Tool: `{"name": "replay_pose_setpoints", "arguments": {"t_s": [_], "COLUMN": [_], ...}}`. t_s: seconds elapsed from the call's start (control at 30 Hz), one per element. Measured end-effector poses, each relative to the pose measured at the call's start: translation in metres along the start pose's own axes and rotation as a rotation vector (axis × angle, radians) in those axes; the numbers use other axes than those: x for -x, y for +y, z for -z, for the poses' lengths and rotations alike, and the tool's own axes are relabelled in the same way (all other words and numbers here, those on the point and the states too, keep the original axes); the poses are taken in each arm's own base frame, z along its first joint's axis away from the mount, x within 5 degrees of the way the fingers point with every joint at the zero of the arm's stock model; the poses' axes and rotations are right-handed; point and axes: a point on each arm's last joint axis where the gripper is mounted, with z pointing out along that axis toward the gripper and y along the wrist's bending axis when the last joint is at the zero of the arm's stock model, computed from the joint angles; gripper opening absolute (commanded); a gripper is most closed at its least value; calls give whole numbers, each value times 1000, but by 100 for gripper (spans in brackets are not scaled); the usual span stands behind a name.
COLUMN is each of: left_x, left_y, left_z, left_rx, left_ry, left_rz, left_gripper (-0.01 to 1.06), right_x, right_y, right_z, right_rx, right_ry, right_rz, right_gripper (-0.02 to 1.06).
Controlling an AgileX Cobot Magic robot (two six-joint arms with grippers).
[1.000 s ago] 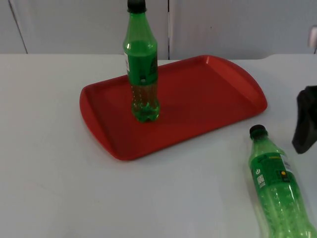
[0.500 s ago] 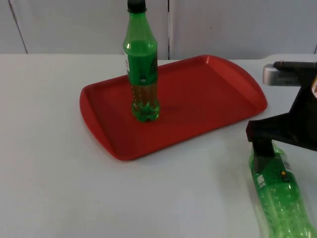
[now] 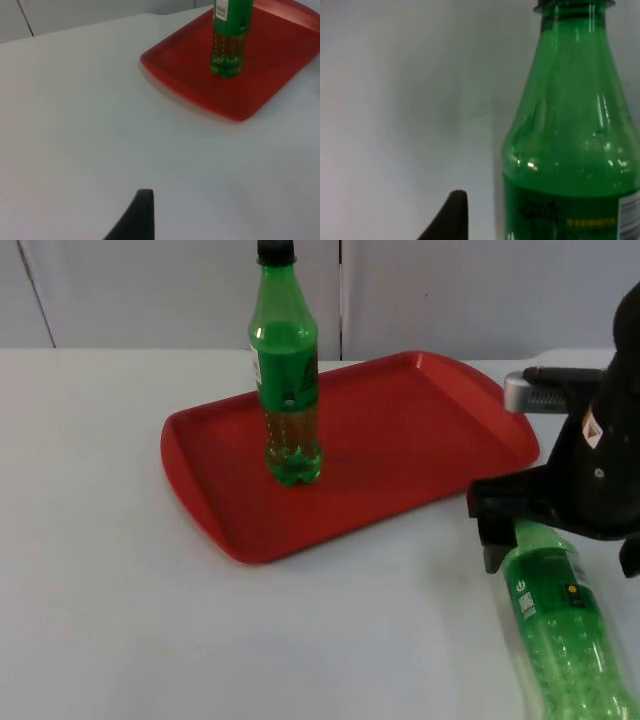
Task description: Place the bottle upright on the tray.
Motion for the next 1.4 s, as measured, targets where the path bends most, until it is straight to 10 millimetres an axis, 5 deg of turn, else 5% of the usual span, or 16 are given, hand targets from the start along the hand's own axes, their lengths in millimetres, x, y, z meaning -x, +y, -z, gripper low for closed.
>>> {"name": "replay_pose_setpoints", "arguments": {"t_s": [0.4,0.73,0.83,0.93,0.97,1.07,1.4], "left_x": [0,0,0,0,0,0,0], "left_y": [0,0,0,0,0,0,0], "left_z": [0,0,0,0,0,0,0], "left_rx": [0,0,0,0,0,0,0], "left_ry": [0,0,0,0,0,0,0], "left_rz": [0,0,0,0,0,0,0], "left_gripper": [105,105,105,105,105,105,105], "right_x": [-5,-7,-7,-6,-6,-6,-6], "right_y": [2,2,2,2,2,3,3], "right_z": [-39,-46,-46,-46,-46,-46,-46], "right_rx": [-38,-42,-40,-39,-37,-35,-34], "right_ry": [44,54,52,51,50,49,48], "right_rz": [-5,-4,-6,-8,-8,-12,-12], "right_gripper": [93,83,75,39,39,0,0]}}
